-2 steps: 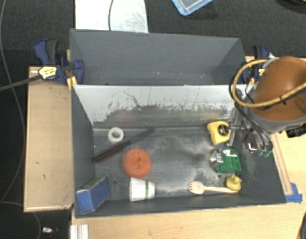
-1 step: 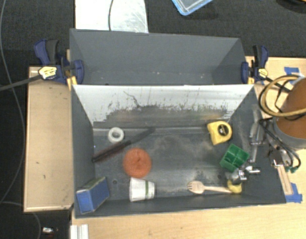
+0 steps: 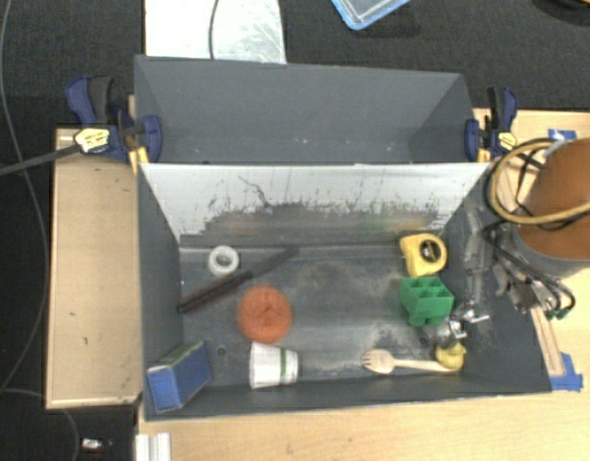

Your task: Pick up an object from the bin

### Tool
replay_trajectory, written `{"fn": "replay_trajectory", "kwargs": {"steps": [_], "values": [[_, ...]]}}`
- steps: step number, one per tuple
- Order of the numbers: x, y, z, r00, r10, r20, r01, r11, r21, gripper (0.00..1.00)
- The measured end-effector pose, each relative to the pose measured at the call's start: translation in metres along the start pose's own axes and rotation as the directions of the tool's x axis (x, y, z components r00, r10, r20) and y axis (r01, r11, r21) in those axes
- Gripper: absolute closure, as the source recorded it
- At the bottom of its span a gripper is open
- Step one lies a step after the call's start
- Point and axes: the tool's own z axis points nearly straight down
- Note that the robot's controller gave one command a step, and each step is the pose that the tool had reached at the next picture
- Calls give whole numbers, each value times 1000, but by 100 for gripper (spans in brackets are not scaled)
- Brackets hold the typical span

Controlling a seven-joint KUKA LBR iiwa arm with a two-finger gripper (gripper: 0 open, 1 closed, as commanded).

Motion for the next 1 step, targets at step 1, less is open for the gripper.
{"fn": "replay_trajectory", "kwargs": {"steps": [1], "values": [[7,-9,13,1000,13,-1,-13,1000,-2,0]]}}
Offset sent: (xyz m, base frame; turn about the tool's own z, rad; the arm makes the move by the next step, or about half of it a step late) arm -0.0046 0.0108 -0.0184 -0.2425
